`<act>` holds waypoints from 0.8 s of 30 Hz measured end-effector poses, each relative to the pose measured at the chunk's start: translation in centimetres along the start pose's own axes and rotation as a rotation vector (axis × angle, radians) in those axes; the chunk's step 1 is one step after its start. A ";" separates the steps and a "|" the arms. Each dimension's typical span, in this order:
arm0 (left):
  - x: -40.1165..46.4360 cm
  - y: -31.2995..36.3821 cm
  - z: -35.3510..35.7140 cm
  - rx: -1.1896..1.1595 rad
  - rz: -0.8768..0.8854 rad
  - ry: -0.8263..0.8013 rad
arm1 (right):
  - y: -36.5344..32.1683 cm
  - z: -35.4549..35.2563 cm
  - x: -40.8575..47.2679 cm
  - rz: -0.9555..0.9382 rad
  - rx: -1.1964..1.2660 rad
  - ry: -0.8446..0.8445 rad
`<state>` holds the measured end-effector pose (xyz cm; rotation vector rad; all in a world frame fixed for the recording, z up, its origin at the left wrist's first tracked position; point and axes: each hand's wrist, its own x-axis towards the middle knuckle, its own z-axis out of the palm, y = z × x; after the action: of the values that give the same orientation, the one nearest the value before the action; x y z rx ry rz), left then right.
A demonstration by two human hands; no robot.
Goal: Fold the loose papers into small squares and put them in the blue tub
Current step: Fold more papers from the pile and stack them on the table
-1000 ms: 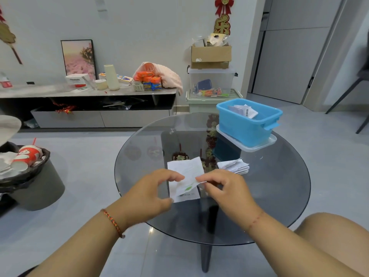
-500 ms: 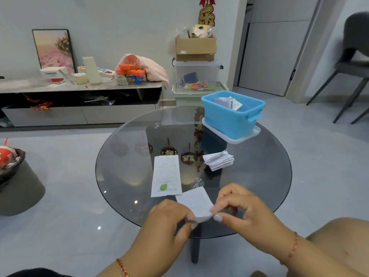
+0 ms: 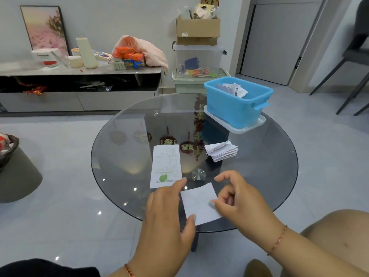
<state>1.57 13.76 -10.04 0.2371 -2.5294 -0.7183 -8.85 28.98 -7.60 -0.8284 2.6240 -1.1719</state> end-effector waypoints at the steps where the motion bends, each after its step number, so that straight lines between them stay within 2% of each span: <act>1: 0.0 -0.3 0.1 0.069 0.084 0.029 | -0.1 0.0 0.0 0.003 -0.026 -0.006; 4: -0.2 -1.2 0.6 0.129 0.344 0.027 | -0.1 0.0 0.1 -0.030 -0.120 -0.006; 8: -0.6 -1.7 0.8 0.209 0.451 -0.055 | 0.3 -0.3 -0.1 -0.177 -0.210 0.032; 12: -0.7 -2.2 1.2 0.234 0.586 0.044 | 0.3 -1.1 -1.0 -0.438 -0.215 -0.173; 14: -0.8 -2.4 1.2 0.196 0.614 0.117 | 0.3 -1.2 -1.3 -0.508 -0.280 -0.208; 17: -0.9 -2.5 0.8 0.118 0.546 0.146 | 0.5 -1.0 -1.2 -0.487 -0.244 -0.159; 24: -0.8 -1.4 0.9 -0.002 0.048 0.159 | 1.0 0.0 -0.1 -0.273 -0.187 -0.069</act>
<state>1.92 13.18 -11.78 0.2226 -2.3752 -0.6560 -9.17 29.59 -8.30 -1.2718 2.6545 -0.9415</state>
